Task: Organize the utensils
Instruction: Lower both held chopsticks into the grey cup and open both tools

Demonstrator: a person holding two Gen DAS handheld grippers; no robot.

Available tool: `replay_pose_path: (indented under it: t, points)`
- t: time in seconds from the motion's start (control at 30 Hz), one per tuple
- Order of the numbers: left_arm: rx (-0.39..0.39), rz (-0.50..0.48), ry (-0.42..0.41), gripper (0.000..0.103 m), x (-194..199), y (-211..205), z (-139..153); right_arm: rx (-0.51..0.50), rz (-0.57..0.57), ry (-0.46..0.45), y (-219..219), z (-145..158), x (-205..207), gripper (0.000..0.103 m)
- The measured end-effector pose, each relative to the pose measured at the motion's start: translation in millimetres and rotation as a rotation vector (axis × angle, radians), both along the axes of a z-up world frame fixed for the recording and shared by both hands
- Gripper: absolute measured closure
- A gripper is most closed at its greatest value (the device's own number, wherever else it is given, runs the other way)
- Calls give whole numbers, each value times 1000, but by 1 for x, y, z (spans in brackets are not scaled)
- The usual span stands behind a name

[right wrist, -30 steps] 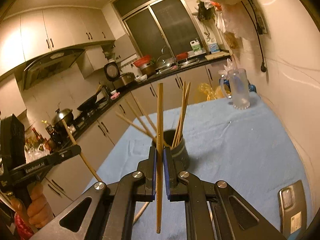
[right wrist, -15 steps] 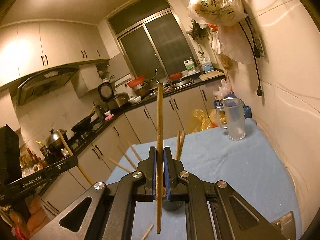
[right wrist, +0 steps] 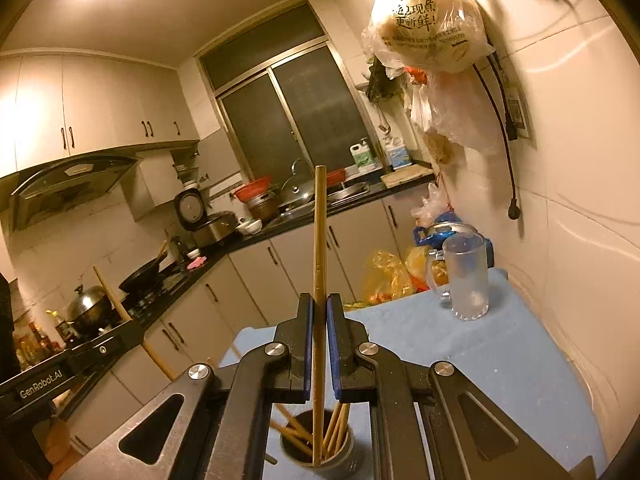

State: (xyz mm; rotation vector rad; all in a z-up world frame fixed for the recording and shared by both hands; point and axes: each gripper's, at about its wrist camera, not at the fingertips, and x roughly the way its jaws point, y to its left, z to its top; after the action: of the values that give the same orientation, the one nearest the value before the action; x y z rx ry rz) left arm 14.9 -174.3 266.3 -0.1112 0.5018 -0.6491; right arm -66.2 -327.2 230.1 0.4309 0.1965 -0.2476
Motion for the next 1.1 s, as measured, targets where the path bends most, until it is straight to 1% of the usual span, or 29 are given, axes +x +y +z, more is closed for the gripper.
replay_pose_path:
  t: [0.17,0.23,0.4,0.67,0.83,1.1]
  points:
    - [-8,8,27,97,15,-5,-15,-4,-11,6,-1,-12,17,95]
    - [-18,8,41,97,21,-4,-21,-14,-16,16,-1,-17,24,95]
    - [-11,4,55,97,26,-4,-35,-4,-3,53,-2,-33,39,95]
    - [10,-16,81,97,32,-6,-56,-15,29,104,5,-55,43,95]
    - [27,-16,80,97,30,-6,-63,8,60,149,5,-68,46,95]
    - [38,-11,82,97,29,-5,-66,12,71,160,5,-70,44,93]
